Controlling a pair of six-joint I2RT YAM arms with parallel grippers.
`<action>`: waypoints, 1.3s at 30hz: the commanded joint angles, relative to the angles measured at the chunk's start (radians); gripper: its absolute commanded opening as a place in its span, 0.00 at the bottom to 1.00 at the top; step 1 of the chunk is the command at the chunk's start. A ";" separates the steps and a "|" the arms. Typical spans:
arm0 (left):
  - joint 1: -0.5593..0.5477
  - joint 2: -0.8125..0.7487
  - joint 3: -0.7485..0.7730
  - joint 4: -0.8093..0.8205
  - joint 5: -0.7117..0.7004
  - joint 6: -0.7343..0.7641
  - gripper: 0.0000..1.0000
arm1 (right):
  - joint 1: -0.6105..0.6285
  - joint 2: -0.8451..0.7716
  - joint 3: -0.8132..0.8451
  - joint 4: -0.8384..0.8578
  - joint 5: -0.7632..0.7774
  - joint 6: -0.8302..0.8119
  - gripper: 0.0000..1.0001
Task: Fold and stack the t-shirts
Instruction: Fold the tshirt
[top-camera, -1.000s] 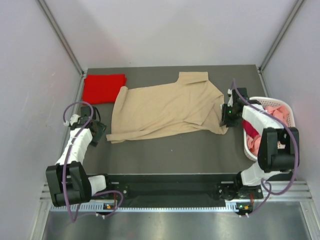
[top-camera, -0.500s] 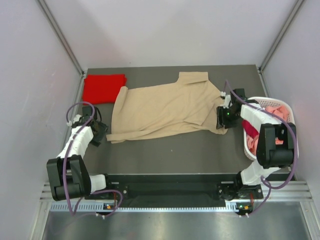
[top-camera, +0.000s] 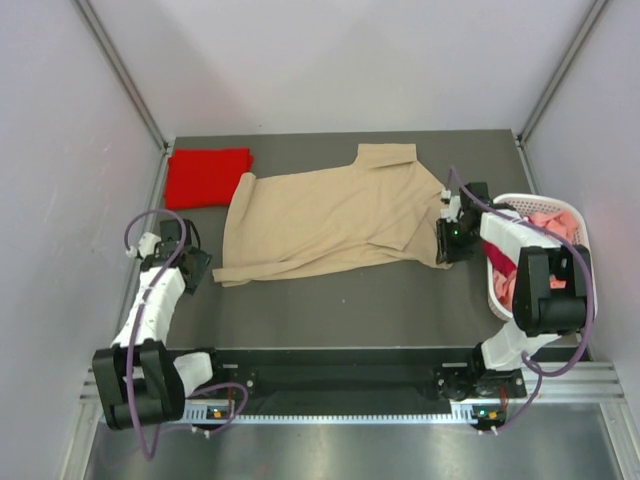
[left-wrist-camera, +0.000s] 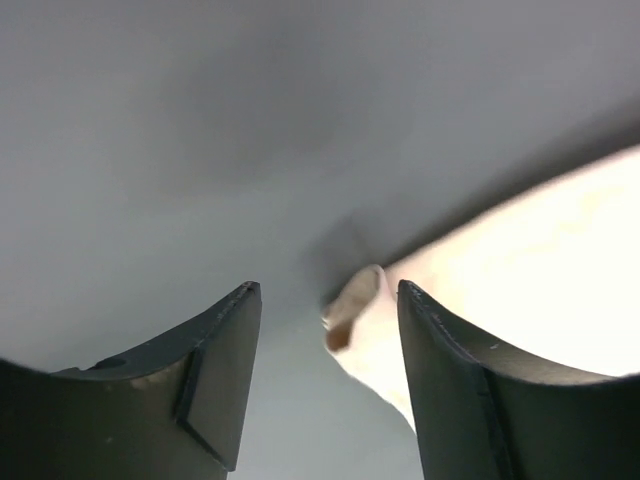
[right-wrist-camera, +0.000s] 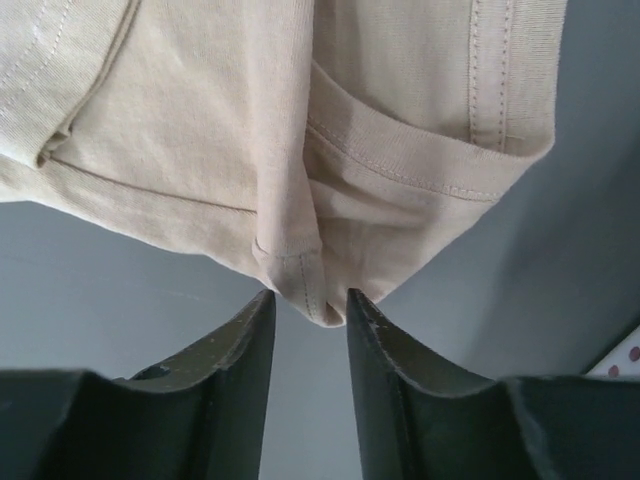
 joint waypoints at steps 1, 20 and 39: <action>0.005 -0.080 -0.066 0.078 0.058 0.041 0.60 | 0.005 0.014 0.013 0.028 -0.020 0.001 0.34; 0.004 0.044 -0.004 0.100 0.155 0.041 0.59 | -0.018 -0.155 -0.174 -0.107 0.259 0.427 0.00; 0.001 0.003 0.092 0.092 0.194 0.288 0.59 | 0.057 -0.338 -0.007 -0.134 0.391 0.735 0.36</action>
